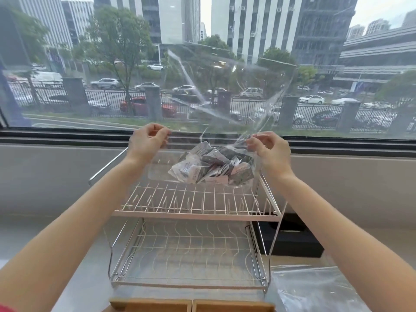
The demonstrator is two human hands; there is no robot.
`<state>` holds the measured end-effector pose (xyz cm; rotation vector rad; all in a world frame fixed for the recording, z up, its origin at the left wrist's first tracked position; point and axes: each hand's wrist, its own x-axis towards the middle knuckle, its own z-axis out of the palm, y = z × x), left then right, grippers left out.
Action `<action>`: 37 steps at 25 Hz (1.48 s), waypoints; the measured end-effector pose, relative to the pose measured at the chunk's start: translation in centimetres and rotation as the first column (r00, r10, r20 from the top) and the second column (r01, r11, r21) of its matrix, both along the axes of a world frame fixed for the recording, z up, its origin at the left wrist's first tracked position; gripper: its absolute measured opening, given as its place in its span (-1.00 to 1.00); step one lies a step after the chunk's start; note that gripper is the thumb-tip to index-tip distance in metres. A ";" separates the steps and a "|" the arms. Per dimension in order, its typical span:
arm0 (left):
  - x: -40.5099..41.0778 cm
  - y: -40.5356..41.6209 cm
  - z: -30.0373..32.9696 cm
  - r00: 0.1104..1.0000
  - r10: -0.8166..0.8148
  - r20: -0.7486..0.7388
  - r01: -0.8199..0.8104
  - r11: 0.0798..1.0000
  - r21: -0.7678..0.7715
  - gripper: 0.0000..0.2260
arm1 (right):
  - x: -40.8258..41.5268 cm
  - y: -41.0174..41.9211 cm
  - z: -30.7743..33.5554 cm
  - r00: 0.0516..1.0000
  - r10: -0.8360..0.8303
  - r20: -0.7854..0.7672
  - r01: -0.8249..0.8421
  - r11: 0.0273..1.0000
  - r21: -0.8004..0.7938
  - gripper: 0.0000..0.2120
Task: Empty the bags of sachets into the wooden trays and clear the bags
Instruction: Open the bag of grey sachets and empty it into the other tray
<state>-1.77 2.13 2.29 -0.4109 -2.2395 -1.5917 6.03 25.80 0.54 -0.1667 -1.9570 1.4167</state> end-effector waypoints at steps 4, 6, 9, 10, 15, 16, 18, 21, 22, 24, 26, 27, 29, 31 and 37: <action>6.0 -3.2 2.1 0.997 -0.060 -0.057 0.063 0.997 0.051 -0.89 | 5.5 -1.8 2.2 0.992 0.110 -0.059 -0.108 0.994 0.030 -0.95; 9.2 -5.2 1.6 0.995 -0.088 -0.046 0.092 0.992 0.088 -0.87 | 8.6 -3.4 1.7 0.989 0.138 -0.052 -0.137 0.990 0.015 -0.94; 13.7 -8.2 -1.0 0.992 -0.119 0.033 0.113 0.982 0.154 -0.87 | 12.9 -6.4 -1.1 0.987 0.163 0.015 -0.163 0.986 -0.022 -0.94; 14.9 -9.1 -2.2 0.990 -0.126 0.062 0.114 0.978 0.174 -0.87 | 14.1 -7.3 -2.4 0.983 0.181 0.033 -0.180 0.983 -0.039 -0.92; 20.0 -13.4 -10.5 0.972 -0.126 0.198 0.081 0.972 0.219 -0.79 | 19.2 -11.6 -10.0 0.959 0.237 0.156 -0.221 0.968 -0.116 -0.91; 20.9 -14.0 -12.3 0.964 -0.132 0.231 0.078 0.970 0.229 -0.78 | 19.9 -12.2 -11.5 0.951 0.238 0.195 -0.218 0.969 -0.121 -0.88; 22.3 -14.9 -15.7 0.941 -0.151 0.302 0.076 0.966 0.248 -0.78 | 21.1 -13.0 -14.2 0.930 0.254 0.267 -0.220 0.964 -0.151 -0.86; 23.6 -15.2 -19.6 0.906 -0.164 0.390 0.057 0.961 0.272 -0.78 | 22.6 -13.7 -17.4 0.901 0.240 0.361 -0.205 0.970 -0.134 -0.89; 23.8 -15.3 -20.7 0.899 -0.169 0.405 0.055 0.959 0.276 -0.78 | 23.0 -13.9 -18.3 0.895 0.229 0.384 -0.193 0.972 -0.131 -0.90; 24.1 -15.6 -22.5 0.880 -0.177 0.441 0.050 0.958 0.284 -0.78 | 23.4 -14.0 -19.4 0.875 0.224 0.430 -0.192 0.974 -0.118 -0.92; 24.2 -15.7 -23.7 0.856 -0.174 0.488 0.034 0.959 0.282 -0.79 | 23.3 -13.9 -19.9 0.851 0.233 0.471 -0.220 0.972 -0.083 -0.93; 24.2 -15.8 -24.1 0.850 -0.170 0.499 0.023 0.958 0.286 -0.79 | 23.1 -13.8 -19.8 0.842 0.242 0.481 -0.238 0.969 -0.071 -0.92; 24.0 -15.7 -24.1 0.856 -0.176 0.487 0.027 0.955 0.296 -0.80 | 22.7 -13.7 -19.3 0.828 0.264 0.495 -0.270 0.961 -0.061 -0.85; 23.9 -15.4 -23.6 0.866 -0.189 0.462 0.067 0.961 0.267 -0.80 | 22.5 -13.6 -19.0 0.795 0.310 0.522 -0.316 0.945 -0.080 -0.70; 22.6 -14.3 -22.0 0.898 -0.146 0.416 0.047 0.969 0.241 -0.90 | 21.9 -13.1 -19.0 0.754 0.380 0.536 -0.364 0.921 -0.140 -0.54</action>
